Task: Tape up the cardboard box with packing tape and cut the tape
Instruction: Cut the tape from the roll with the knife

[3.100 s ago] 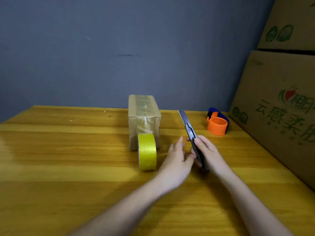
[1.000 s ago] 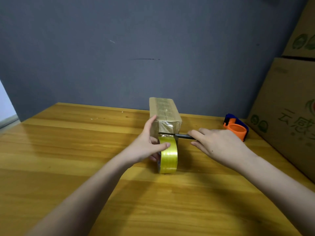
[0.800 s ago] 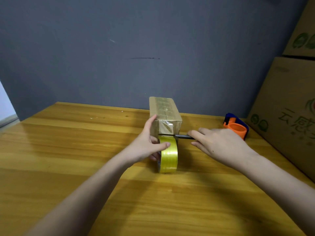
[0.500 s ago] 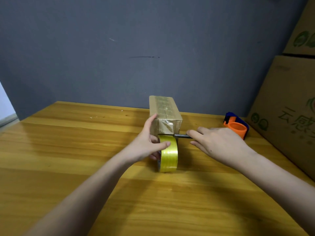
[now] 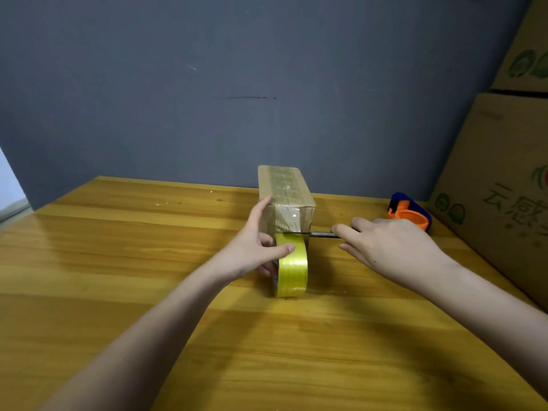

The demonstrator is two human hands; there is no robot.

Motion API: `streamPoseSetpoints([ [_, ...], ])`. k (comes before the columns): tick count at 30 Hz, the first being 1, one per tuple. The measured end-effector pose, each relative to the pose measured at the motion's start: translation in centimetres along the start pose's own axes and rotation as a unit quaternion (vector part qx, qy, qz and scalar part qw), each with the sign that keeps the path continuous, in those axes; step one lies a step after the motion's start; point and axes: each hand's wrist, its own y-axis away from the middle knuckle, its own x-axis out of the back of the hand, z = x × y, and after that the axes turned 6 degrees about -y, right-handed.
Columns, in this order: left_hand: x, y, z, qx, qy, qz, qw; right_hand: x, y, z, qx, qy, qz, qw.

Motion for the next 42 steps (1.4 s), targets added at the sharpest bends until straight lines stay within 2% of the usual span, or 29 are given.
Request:
streamPoseSetpoints([
  [13,0.0,0.2,-0.2,0.002,0.005,0.006,1.0,-1.5,1.5,0.9,-0.03,0.013,-0.016,0.999],
  [18,-0.6,1.0,-0.6,-0.046,-0.021,0.026,0.998,-1.9,2.9,1.4,-0.093,-0.021,-0.018,0.995],
  [21,-1.1,1.5,-1.1,-0.064,-0.002,0.019,0.998,-2.6,4.0,1.5,-0.157,-0.103,-0.007,0.982],
  [24,-2.2,1.9,-1.1,-0.09,0.022,0.004,0.996,-4.0,5.0,1.6,-0.242,-0.279,-0.01,0.929],
  [28,-4.6,1.7,0.1,-0.116,-0.024,-0.025,0.993,-5.7,5.6,1.7,-0.323,-0.513,0.018,0.795],
  [30,-5.9,1.2,0.6,-0.129,-0.096,-0.028,0.987,-6.2,5.6,1.8,-0.351,-0.589,0.026,0.728],
  [32,-7.4,0.7,1.2,-0.143,-0.209,-0.023,0.967,-6.8,5.8,1.9,-0.383,-0.609,0.029,0.694],
  [35,-10.2,-0.1,2.0,-0.179,-0.389,-0.008,0.903,-7.9,6.3,2.3,-0.436,-0.576,0.011,0.692],
  [37,-12.0,-0.5,2.3,-0.199,-0.469,0.003,0.86,-8.7,6.7,2.5,-0.459,-0.561,0.013,0.689],
  [42,-15.8,-1.8,2.8,-0.212,-0.555,0.011,0.804,-10.4,7.5,3.3,-0.514,-0.445,0.004,0.733],
])
